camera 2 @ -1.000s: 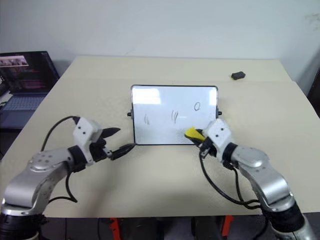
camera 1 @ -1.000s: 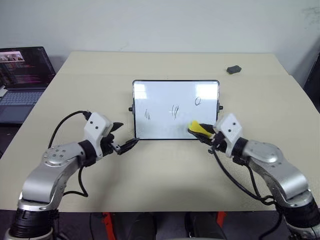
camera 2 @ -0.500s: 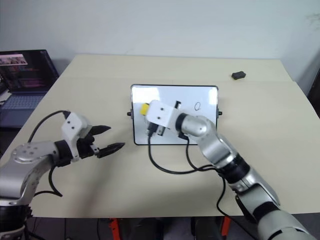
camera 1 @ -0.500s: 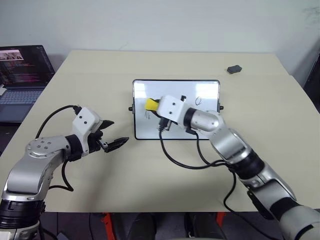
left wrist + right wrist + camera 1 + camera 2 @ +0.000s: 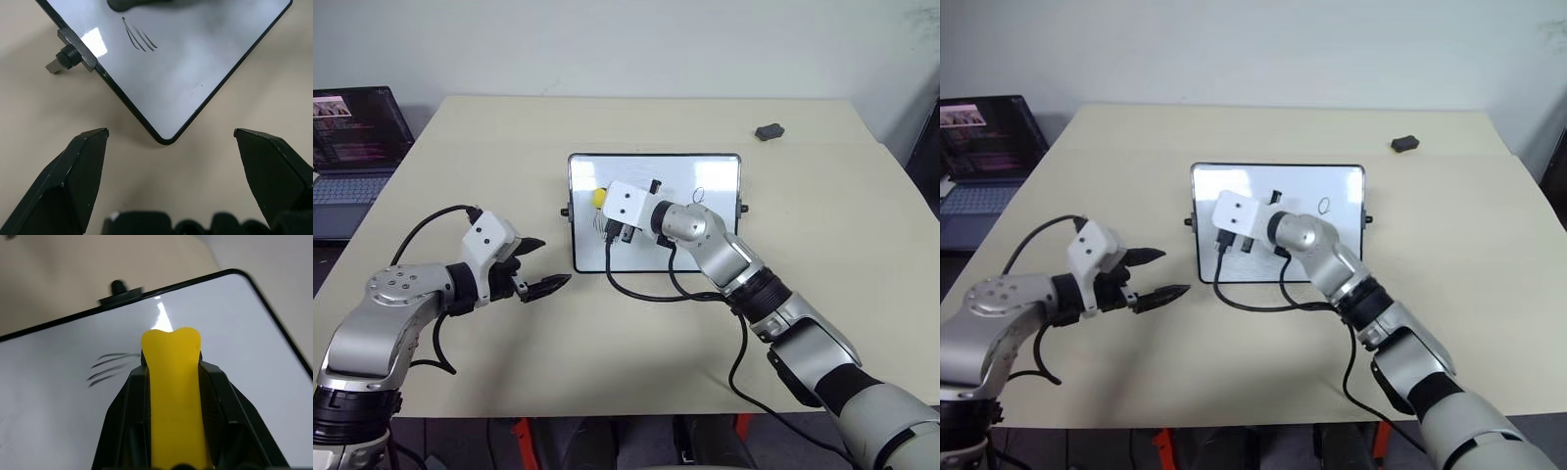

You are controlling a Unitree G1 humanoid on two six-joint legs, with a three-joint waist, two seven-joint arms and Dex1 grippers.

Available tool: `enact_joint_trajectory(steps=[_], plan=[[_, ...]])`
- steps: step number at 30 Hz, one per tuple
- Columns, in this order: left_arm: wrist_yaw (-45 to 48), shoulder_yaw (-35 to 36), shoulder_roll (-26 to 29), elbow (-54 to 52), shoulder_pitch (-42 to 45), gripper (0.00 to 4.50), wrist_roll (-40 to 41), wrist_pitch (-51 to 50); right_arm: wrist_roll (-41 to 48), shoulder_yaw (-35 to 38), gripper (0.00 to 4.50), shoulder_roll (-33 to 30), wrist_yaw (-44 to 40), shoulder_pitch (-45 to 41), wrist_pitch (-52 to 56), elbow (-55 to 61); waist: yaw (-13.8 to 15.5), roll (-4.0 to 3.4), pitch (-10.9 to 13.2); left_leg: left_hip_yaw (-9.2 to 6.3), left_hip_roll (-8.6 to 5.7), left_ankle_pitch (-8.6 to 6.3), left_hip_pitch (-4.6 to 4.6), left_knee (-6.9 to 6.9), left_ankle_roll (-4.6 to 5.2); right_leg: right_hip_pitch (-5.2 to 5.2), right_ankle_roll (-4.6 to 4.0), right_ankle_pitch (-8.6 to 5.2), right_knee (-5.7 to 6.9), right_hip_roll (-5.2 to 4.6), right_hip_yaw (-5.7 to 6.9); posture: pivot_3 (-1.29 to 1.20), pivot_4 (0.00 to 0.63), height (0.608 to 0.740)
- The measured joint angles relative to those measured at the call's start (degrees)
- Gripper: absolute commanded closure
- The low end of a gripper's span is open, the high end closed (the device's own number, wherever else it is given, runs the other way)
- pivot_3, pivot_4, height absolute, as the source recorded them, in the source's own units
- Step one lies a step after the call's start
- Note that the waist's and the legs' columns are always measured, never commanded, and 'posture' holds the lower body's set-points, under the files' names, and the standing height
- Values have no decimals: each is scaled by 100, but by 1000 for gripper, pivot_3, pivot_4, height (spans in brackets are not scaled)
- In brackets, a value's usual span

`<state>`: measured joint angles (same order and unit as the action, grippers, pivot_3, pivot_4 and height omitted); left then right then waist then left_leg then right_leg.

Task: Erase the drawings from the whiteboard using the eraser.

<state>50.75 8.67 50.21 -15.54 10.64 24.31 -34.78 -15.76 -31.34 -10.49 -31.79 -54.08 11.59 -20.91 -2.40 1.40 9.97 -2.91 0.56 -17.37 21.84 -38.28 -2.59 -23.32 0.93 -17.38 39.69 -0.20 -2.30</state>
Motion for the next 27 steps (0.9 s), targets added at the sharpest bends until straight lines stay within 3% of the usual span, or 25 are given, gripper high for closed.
enact_joint_trajectory(steps=[8,16,20,27], plan=[[50,0,91,96,-45,0,-52,27,-354,-468,3512,-100,-634,378,-8,237,2,1,-2,-10,-1,0,-8,-53,2,13,-9,7,42,4,7,0,150,740],[118,13,147,274,-164,0,-148,148,-519,207,3514,261,590,-218,-180,-458,32,1,3,-16,1,13,-8,-54,1,12,-21,26,43,8,13,0,150,740],[120,13,146,274,-163,0,-165,154,-543,329,3514,361,765,-263,-240,-551,7,1,3,-10,4,13,2,-50,2,4,-21,25,31,8,9,0,150,740],[128,12,144,268,-167,0,-170,157,-577,50,3514,285,18,-13,-205,-294,-54,2,2,-9,4,12,1,-48,3,5,-20,24,30,8,7,0,150,740]])
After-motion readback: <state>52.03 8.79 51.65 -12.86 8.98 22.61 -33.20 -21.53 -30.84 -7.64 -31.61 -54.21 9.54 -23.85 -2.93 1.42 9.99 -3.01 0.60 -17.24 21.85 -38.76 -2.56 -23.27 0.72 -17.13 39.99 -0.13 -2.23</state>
